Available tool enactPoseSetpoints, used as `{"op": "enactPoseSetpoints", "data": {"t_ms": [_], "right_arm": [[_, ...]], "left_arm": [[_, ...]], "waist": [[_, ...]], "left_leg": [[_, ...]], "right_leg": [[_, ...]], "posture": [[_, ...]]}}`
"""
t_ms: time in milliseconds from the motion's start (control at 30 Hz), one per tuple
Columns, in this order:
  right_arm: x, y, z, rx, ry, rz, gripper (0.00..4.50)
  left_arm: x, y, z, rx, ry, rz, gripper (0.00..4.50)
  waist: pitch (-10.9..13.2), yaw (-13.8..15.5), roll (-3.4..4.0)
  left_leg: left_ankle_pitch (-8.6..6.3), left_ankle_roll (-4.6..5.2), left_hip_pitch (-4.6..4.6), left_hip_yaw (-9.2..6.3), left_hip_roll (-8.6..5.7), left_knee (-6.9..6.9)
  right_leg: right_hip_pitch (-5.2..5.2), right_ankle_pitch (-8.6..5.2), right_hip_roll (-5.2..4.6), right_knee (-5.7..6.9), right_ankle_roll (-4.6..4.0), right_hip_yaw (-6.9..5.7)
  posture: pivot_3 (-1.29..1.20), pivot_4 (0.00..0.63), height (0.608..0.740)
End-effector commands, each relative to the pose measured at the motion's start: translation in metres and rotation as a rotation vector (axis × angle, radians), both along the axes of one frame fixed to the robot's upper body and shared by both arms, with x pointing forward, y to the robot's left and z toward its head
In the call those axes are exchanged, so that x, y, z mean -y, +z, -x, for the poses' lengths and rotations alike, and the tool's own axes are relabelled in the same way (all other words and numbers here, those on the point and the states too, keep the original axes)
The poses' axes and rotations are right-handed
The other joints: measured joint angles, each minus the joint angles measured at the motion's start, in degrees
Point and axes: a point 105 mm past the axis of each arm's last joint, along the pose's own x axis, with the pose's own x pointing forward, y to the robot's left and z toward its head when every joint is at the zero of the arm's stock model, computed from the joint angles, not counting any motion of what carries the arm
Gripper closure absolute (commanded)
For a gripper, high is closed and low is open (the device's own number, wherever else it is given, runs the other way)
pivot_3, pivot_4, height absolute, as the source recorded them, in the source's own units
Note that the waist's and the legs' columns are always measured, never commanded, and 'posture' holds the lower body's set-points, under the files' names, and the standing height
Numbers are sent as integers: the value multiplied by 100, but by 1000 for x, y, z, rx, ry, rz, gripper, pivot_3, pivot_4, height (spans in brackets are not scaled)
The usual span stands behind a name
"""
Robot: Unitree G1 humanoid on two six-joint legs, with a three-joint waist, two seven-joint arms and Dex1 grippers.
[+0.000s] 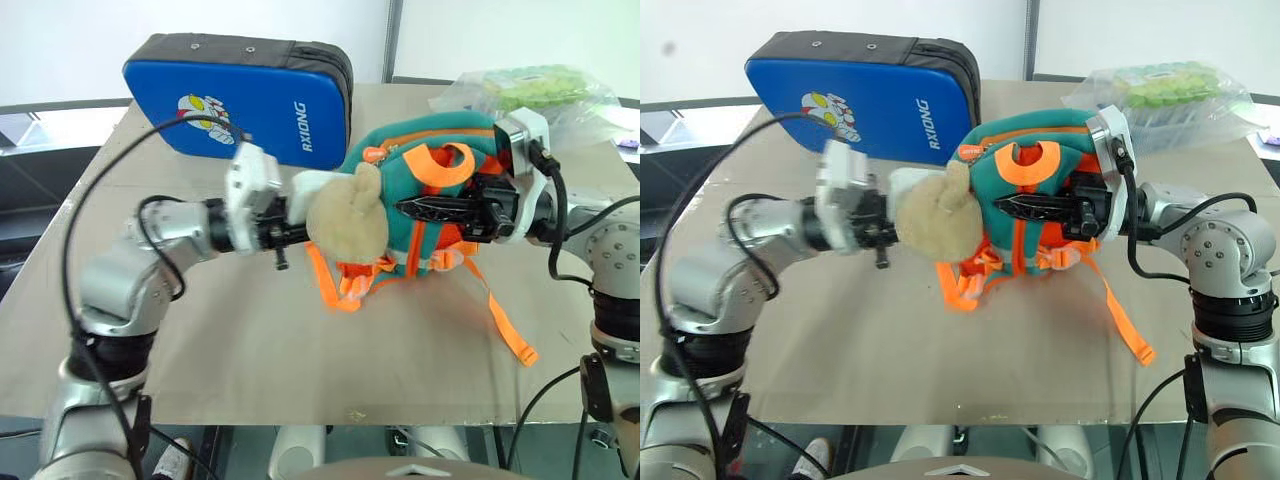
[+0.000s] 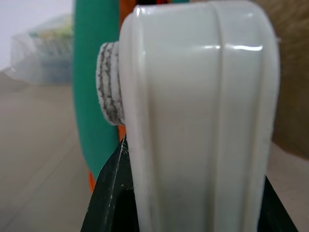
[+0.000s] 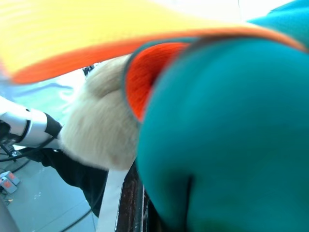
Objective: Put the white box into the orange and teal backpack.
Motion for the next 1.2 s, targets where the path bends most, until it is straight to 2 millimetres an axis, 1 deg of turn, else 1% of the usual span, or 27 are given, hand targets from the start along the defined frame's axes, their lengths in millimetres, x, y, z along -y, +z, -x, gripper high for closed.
{"op": "enactPoseSetpoints", "data": {"t_ms": [33, 100, 167, 233, 267, 300, 333, 367, 400, 433, 467, 500, 533, 600, 633, 700, 767, 833, 867, 933, 1000, 1067, 1100, 1200], "right_arm": [[-3, 16, 15, 78, 37, -28, 4456], [-4, 16, 18, 77, 43, -27, 4456], [-5, 17, 21, 76, 48, -31, 4456], [-6, 18, 22, 77, 41, -38, 4456], [-5, 18, 21, 77, 30, -39, 4500], [-5, 17, 21, 76, 18, -37, 4500], [-3, 15, 19, 73, -3, -31, 4500], [-2, 14, 18, 71, -18, -26, 4500], [0, 13, 17, 67, -34, -24, 4500], [2, 12, 15, 63, -49, -23, 4500], [4, 9, 12, 61, -77, -19, 4500], [7, 7, 10, 61, -97, -13, 4500], [8, 5, 7, 60, -114, -7, 4500], [9, 1, 4, 58, -131, -1, 4500], [9, -1, 3, 57, -136, 0, 4500], [9, -2, 1, 55, -142, -1, 4500], [10, -3, 0, 52, -147, -4, 4500], [10, -3, -1, 50, -148, -7, 4500], [10, -3, -2, 48, -148, -8, 4500], [10, -3, -2, 45, -144, -11, 4500], [10, -3, -2, 42, -140, -11, 4500], [9, -4, -1, 39, -136, -8, 4500], [9, -4, 0, 38, -135, -4, 4500], [10, -6, 3, 37, -138, 8, 4500]], "left_arm": [[46, -9, -1, 23, -89, -94, 3468], [70, -12, -9, 37, -116, -135, 3468], [91, -17, -21, 51, -105, -178, 3468], [103, -35, -25, 8, -130, -239, 3468], [104, -41, -27, -15, -132, -236, 2704], [105, -44, -26, -50, -137, -217, 2431], [101, -41, -27, -47, -124, -191, 2052], [98, -39, -29, -40, -112, -172, 1569], [93, -29, -31, -41, -83, -112, 1246], [86, -21, -30, -61, -75, -61, 844], [69, -7, -29, -97, -65, 26, 376], [48, 6, -26, -143, -55, 108, 234], [25, 16, -20, -203, -50, 170, 234], [-11, 26, -8, -287, -36, 251, 234], [-23, 28, 0, -328, -45, 268, 234], [-42, 29, 17, -388, -60, 279, 234], [-55, 27, 33, -434, -71, 289, 234], [-58, 26, 42, -438, -66, 284, 234], [-55, 26, 44, -435, -62, 288, 234], [-42, 27, 42, -427, -57, 320, 234], [-27, 28, 29, -412, -7, 370, 234], [-18, 29, 14, -459, 51, 448, 234], [-16, 29, 9, -479, 76, 477, 234], [-17, 28, 3, -540, 107, 541, 234]], "waist": [[0, -6, 0], [0, -21, 0], [0, -26, 0], [-1, -28, 2], [-1, -34, 3], [-3, -50, 5], [-3, -54, 5], [-3, -55, 7], [-4, -50, 7], [-4, -47, 7], [-3, -46, 7], [-3, -62, 8], [-2, -114, 7], [0, -228, 10], [1, -260, 10], [1, -263, 10], [1, -254, 11], [1, -185, 10], [2, -161, 9], [3, -102, 7], [3, -31, 7], [3, -29, 5], [3, -39, 5], [3, -85, 5]], "left_leg": [[0, 0, -1, -1, 0, 0], [0, 0, -1, 1, -2, 3], [0, 1, 0, 0, -2, 4], [1, 1, 3, -1, -2, 4], [0, 1, 5, 0, -2, 4], [0, 1, 6, 0, -2, 2], [0, 1, 10, 1, -1, 2], [0, 1, 9, -1, 0, 2], [0, 1, 10, -2, 1, 1], [0, 1, 10, -5, 1, 1], [0, 1, 9, -6, 1, 2], [0, 1, 9, -5, 1, 2], [0, 1, 8, -4, 2, 3], [0, 1, 7, -14, 12, 1], [0, 1, 10, -19, 13, 0], [0, 1, 10, -22, 14, -2], [0, 1, 9, -20, 13, -2], [0, 1, 10, -20, 9, 0], [0, 1, 10, -17, 5, 4], [1, 0, 6, -16, -5, 10], [1, 1, 14, -18, -7, 21], [1, 2, 10, -24, -7, 43], [1, 2, 9, -25, -7, 51], [1, 2, 11, -23, -5, 58]], "right_leg": [[0, 0, 1, 0, 0, 1], [0, 0, 1, 1, 1, 4], [0, 0, 3, 4, 1, 4], [1, 0, 3, 6, 1, 4], [1, 0, 3, 7, 1, 5], [1, 0, 4, 7, 1, 5], [1, 0, 5, 9, 0, 10], [0, 0, 6, 10, 0, 10], [0, 0, 6, 10, 0, 10], [0, -1, 6, 12, 0, 9], [0, 0, 6, 12, 0, 8], [0, 0, 6, 12, 0, 8], [-1, 0, 4, 13, 0, 12], [-12, 0, 7, 18, 0, 20], [-16, 0, 11, 20, 0, 24], [-19, -1, 15, 24, 1, 20], [-17, -1, 14, 24, 1, 17], [-15, -1, 8, 23, 1, 19], [-10, 0, 4, 22, 2, 20], [2, 0, 5, 20, 2, 19], [18, 0, 5, 17, 2, 20], [25, 1, 9, 19, 1, 20], [26, 1, 12, 22, 1, 22], [25, 2, 18, 31, 2, 29]], "posture": [[0, 150, 740], [0, 150, 740], [0, 150, 740], [0, 150, 740], [0, 150, 740], [0, 150, 740], [0, 150, 740], [0, 150, 740], [0, 150, 740], [0, 150, 740], [0, 150, 740], [0, 150, 740], [0, 150, 740], [0, 150, 740], [0, 150, 740], [0, 150, 740], [0, 150, 740], [0, 150, 740], [0, 150, 740], [0, 150, 740], [0, 150, 740], [0, 150, 740], [0, 150, 740], [0, 150, 740]]}}
